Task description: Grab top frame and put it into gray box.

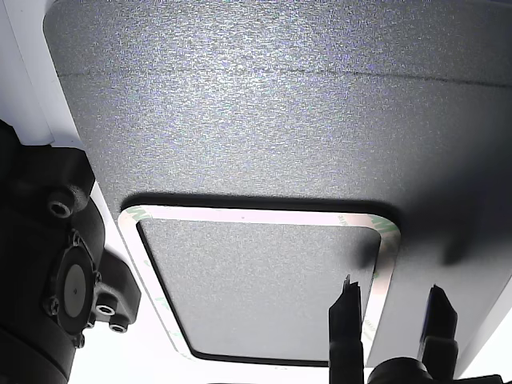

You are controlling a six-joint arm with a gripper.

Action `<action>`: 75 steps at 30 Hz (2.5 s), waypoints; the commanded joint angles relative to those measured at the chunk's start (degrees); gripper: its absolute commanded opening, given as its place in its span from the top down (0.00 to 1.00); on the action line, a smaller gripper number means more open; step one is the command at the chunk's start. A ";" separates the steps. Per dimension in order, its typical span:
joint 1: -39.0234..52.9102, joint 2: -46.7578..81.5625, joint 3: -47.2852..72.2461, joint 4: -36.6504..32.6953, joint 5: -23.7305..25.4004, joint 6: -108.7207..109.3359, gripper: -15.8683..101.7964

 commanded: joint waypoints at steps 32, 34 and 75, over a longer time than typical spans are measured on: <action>-1.23 -2.11 -2.29 0.35 -0.09 -0.70 0.24; -1.23 -2.11 -2.20 0.35 0.00 -0.79 0.25; -0.97 -2.02 -15.91 3.96 4.92 14.85 0.96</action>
